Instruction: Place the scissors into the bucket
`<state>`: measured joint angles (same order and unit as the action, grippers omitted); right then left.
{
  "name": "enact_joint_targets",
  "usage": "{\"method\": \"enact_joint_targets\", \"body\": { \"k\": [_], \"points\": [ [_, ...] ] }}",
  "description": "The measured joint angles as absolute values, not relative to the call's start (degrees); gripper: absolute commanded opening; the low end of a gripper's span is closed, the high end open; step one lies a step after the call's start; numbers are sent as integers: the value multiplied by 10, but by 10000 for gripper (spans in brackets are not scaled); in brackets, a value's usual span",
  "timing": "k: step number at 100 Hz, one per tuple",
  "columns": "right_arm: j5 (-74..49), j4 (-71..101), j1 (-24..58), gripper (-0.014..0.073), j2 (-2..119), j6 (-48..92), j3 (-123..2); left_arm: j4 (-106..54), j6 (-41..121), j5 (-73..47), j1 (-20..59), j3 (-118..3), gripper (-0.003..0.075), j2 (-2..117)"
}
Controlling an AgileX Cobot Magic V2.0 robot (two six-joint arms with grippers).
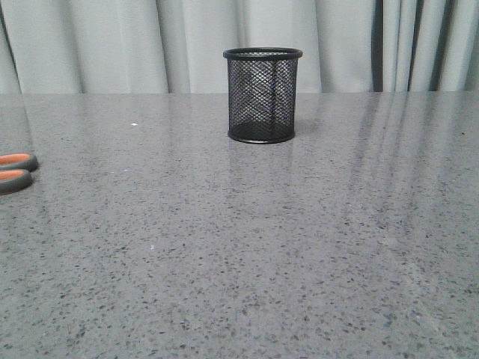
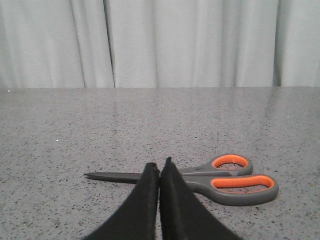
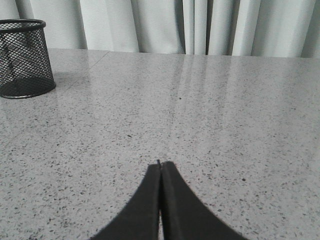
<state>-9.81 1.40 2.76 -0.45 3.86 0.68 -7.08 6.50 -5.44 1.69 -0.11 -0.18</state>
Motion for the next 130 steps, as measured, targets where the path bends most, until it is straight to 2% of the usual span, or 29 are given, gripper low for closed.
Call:
{"method": "enact_joint_targets", "body": {
  "k": [130],
  "points": [
    [-90, 14, 28, -65, -5, 39, 7, -71, 65, -54, 17, -1, -21, -2]
  ]
}}
